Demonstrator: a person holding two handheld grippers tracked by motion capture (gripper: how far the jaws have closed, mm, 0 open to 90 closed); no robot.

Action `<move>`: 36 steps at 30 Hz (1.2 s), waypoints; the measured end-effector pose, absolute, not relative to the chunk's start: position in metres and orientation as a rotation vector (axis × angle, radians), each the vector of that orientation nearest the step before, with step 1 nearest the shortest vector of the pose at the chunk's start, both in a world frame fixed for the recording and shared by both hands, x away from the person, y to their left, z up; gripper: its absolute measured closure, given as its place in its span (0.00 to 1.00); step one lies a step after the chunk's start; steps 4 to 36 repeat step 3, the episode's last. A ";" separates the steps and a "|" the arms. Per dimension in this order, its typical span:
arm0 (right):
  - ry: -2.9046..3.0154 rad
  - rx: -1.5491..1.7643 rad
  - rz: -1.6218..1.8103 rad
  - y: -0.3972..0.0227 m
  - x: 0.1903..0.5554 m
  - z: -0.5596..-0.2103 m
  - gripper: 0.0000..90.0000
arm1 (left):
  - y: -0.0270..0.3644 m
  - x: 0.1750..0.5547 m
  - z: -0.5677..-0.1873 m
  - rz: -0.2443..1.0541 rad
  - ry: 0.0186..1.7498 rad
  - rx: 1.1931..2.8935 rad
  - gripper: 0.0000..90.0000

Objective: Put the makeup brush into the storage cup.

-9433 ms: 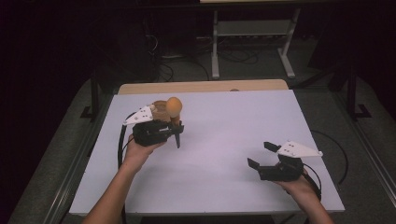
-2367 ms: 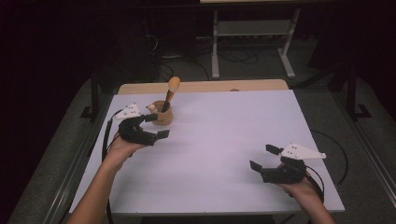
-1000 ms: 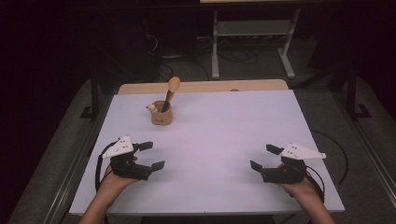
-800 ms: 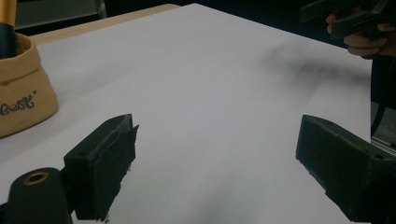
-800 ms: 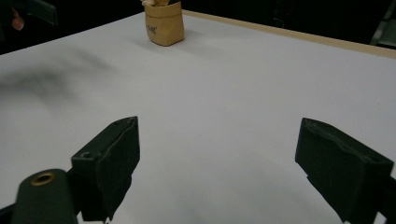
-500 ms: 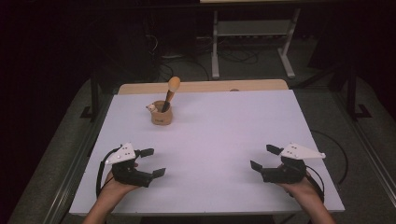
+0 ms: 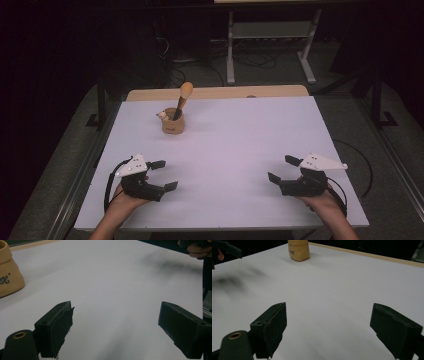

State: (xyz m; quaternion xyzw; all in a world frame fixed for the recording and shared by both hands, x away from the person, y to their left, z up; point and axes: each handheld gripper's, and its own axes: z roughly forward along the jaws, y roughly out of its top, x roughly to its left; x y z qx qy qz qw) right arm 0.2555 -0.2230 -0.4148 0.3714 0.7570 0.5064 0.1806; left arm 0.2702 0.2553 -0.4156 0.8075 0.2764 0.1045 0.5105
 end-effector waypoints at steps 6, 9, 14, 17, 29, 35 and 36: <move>2.139 1.047 1.430 -0.223 0.256 -0.415 0.15 | 0.255 0.270 -0.416 0.253 0.665 1.946 0.13; 2.139 1.047 1.430 -0.223 0.256 -0.415 0.15 | 0.255 0.270 -0.416 0.253 0.665 1.946 0.13; 2.139 1.047 1.430 -0.223 0.256 -0.415 0.15 | 0.255 0.270 -0.416 0.253 0.665 1.946 0.13; 2.139 1.047 1.430 -0.223 0.256 -0.415 0.15 | 0.255 0.270 -0.416 0.253 0.665 1.946 0.13; 2.139 1.047 1.430 -0.223 0.256 -0.415 0.15 | 0.255 0.270 -0.416 0.253 0.665 1.946 0.13; 2.139 1.047 1.430 -0.223 0.256 -0.415 0.15 | 0.255 0.270 -0.416 0.253 0.665 1.946 0.13; 2.139 1.047 1.430 -0.223 0.256 -0.415 0.15 | 0.255 0.270 -0.416 0.253 0.665 1.946 0.13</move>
